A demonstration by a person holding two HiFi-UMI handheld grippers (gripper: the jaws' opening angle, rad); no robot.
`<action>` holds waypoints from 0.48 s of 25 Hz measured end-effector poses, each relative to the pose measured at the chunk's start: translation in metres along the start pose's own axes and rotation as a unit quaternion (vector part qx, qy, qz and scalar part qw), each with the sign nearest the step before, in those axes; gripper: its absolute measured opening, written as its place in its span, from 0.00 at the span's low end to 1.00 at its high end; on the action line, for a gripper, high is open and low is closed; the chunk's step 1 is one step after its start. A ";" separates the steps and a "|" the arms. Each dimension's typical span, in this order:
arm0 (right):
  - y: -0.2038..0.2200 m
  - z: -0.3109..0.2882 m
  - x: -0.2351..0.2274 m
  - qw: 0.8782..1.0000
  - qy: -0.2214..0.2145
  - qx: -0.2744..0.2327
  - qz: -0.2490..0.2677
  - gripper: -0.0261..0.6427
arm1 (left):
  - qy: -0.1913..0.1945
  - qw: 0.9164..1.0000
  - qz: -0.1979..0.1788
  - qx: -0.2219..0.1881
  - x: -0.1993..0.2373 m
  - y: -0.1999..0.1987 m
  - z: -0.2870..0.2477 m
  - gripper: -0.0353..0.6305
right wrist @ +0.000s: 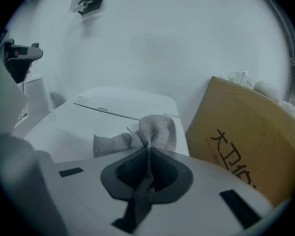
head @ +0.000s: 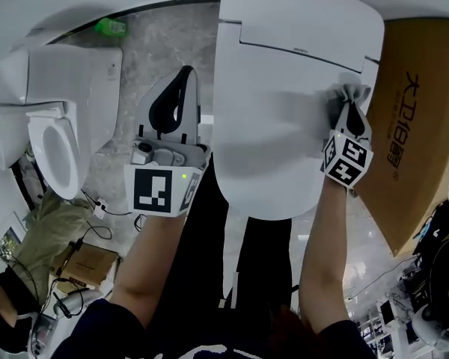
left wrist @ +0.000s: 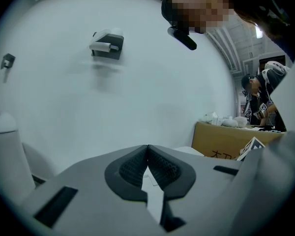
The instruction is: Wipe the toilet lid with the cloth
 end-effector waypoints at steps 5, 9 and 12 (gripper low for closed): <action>-0.022 0.018 0.077 0.995 -0.077 -0.027 0.054 0.09 | -0.008 1.000 0.002 0.002 0.004 0.005 0.007 0.08; -0.039 0.043 0.153 0.978 -0.159 -0.064 0.123 0.09 | -0.020 1.000 -0.002 0.006 0.012 0.007 0.017 0.08; -0.044 0.062 0.199 0.959 -0.209 -0.088 0.168 0.09 | -0.029 1.000 -0.003 0.009 0.018 0.009 0.027 0.08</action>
Point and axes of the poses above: the fingertips, and each gripper's own axes: z backward along the fingers, x to its left, y out of its underside, the point moved 3 cm from there along z, backward along the fingers, and after that the axes turned 14 degrees about y, right-handed, at the moved point
